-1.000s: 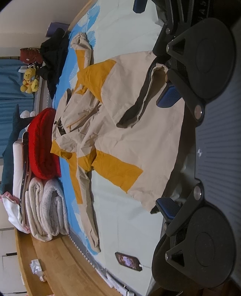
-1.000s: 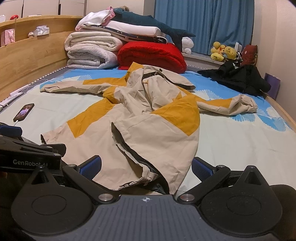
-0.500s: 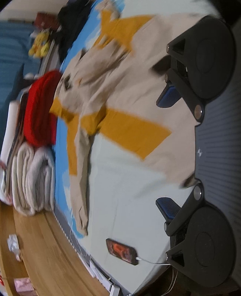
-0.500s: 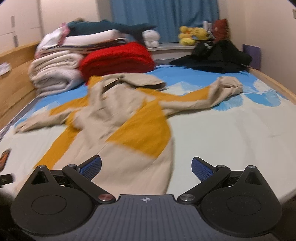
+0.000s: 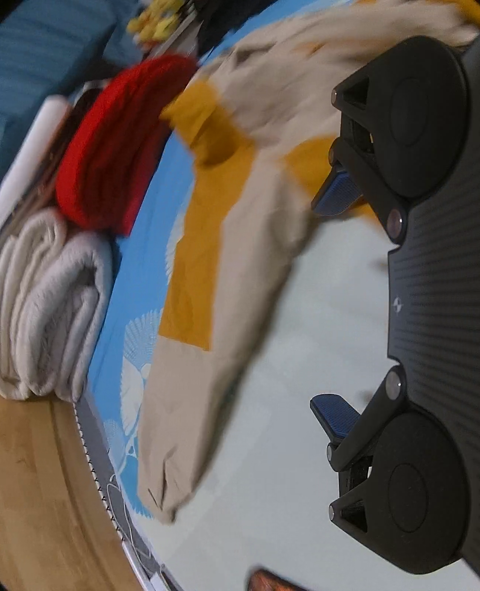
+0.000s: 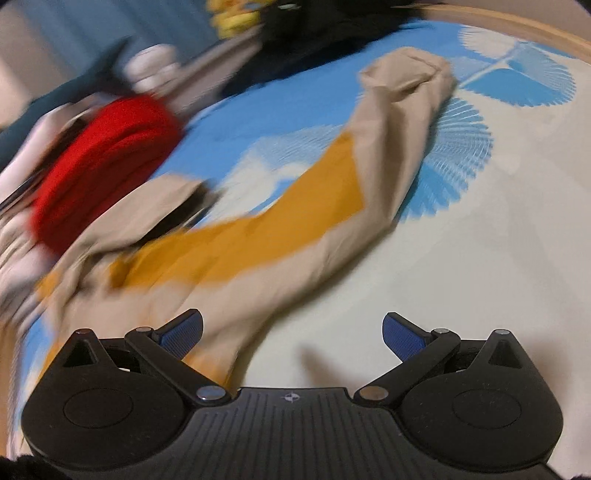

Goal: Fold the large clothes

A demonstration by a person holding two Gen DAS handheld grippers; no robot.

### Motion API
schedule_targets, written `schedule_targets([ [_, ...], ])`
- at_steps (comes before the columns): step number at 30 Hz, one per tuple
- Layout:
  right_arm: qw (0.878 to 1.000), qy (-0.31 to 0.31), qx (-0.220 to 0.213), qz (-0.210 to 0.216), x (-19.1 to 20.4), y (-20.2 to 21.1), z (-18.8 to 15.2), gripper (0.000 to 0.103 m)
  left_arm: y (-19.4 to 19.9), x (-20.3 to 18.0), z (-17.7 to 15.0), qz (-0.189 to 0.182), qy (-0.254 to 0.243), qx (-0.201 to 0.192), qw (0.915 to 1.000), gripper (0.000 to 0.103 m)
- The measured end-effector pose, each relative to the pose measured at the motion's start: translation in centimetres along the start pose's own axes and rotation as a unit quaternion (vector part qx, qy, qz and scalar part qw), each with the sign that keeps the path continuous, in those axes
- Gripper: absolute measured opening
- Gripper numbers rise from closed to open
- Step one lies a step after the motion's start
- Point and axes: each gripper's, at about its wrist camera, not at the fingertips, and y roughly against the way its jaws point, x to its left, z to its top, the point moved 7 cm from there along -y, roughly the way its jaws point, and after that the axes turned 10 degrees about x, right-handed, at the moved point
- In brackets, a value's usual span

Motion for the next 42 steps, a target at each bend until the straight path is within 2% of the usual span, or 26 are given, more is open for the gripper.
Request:
schedule_targets([
  [2,1.000,-0.020,0.006,0.000,-0.1,-3.4,2.4,0.102,-4.1,-0.4,2.8,0.002,0.025,0.023,0.9994,0.103],
  [3,1.000,-0.027,0.011,0.008,-0.1,-4.7,3.6,0.091,-6.1,-0.4,4.2,0.002,0.046,0.031,0.9984,0.103],
  [4,0.999,-0.034,0.011,0.010,0.1,-5.9,4.6,0.062,-8.1,-0.5,5.7,0.007,0.064,0.038,0.9972,0.103],
  [5,1.000,-0.024,0.001,0.000,0.5,-6.8,5.7,0.037,-9.8,-0.7,6.9,0.017,0.073,0.043,0.9963,0.098],
  [6,1.000,-0.009,-0.014,-0.020,0.9,-7.3,6.8,0.006,-11.2,-0.7,8.1,0.030,0.079,0.043,0.9955,0.091],
  [7,0.999,0.010,-0.028,-0.030,1.5,-7.7,7.9,0.005,-12.4,-0.8,9.2,0.049,0.073,0.038,0.9954,0.064],
  [8,0.996,0.034,-0.059,-0.049,2.0,-7.8,9.3,0.004,-13.5,-0.9,10.3,0.084,0.057,0.029,0.9944,0.031],
  [10,0.985,0.072,-0.111,-0.110,2.6,-7.9,12.4,0.002,-15.0,-1.4,12.1,0.134,0.020,0.006,0.9908,0.009],
  [12,0.973,0.075,-0.152,-0.158,2.1,-7.9,15.9,0.001,-15.8,-2.3,13.4,0.139,-0.005,-0.013,0.9902,0.006],
  [14,0.957,0.052,-0.187,-0.214,0.8,-7.6,19.7,0.001,-16.6,-2.9,14.7,0.147,-0.018,-0.027,0.9887,0.004],
  [18,0.930,0.030,-0.241,-0.275,-1.4,-6.6,24.8,0.000,-18.2,-3.9,17.4,0.134,-0.015,-0.050,0.9896,0.004],
  [21,0.940,0.058,-0.214,-0.259,-2.2,-9.1,25.7,0.002,-19.3,-4.8,17.7,0.156,-0.029,-0.055,0.9858,0.008],
  [22,0.943,0.067,-0.199,-0.257,-2.4,-10.2,25.5,0.011,-19.6,-5.1,17.3,0.157,-0.043,-0.051,0.9854,0.010],
  [23,0.948,0.073,-0.181,-0.253,-2.7,-11.0,24.8,0.021,-19.4,-5.2,16.9,0.157,-0.057,-0.056,0.9843,0.014],
  [24,0.951,0.072,-0.163,-0.253,-3.0,-11.4,23.9,0.048,-18.8,-5.1,16.5,0.151,-0.061,-0.058,0.9849,0.020],
  [25,0.954,0.065,-0.156,-0.249,-3.3,-11.2,23.1,0.066,-18.1,-4.8,16.0,0.135,-0.065,-0.057,0.9871,0.040],
  [26,0.957,0.060,-0.159,-0.235,-3.8,-10.3,21.8,0.069,-17.1,-4.3,15.6,0.114,-0.066,-0.055,0.9897,0.059],
  [27,0.961,0.057,-0.167,-0.215,-3.8,-9.2,20.7,0.070,-15.8,-3.7,15.0,0.098,-0.062,-0.054,0.9918,0.069],
  [28,0.965,0.059,-0.166,-0.197,-3.9,-8.0,19.4,0.072,-14.2,-3.0,14.2,0.087,-0.054,-0.052,0.9933,0.088],
  [29,0.970,0.066,-0.156,-0.175,-3.9,-6.4,17.7,0.073,-12.6,-2.2,13.4,0.089,-0.048,-0.057,0.9932,0.100],
  [31,0.979,0.085,-0.129,-0.134,-3.4,-3.5,14.0,0.074,-8.1,-1.0,10.8,0.104,-0.061,-0.081,0.9894,0.103],
  [34,0.986,0.144,-0.057,-0.065,-1.5,1.3,6.4,0.074,-2.7,-0.4,5.9,0.115,-0.124,-0.060,0.9838,0.103],
  [37,0.977,0.213,-0.008,-0.009,1.9,5.2,-1.8,0.076,2.5,0.4,-0.4,0.126,-0.162,-0.046,0.9776,0.103],
  [38,0.970,0.244,0.010,0.010,3.4,6.2,-4.9,0.076,4.0,0.7,-2.8,0.120,-0.172,-0.041,0.9769,0.103],
  [40,0.960,0.275,0.018,0.039,5.9,7.8,-10.1,0.079,6.2,1.4,-7.4,0.102,-0.184,-0.025,0.9773,0.103],
  [42,0.945,0.323,0.028,0.051,8.1,8.6,-14.9,0.080,8.2,2.1,-11.9,0.085,-0.201,-0.018,0.9758,0.103],
])
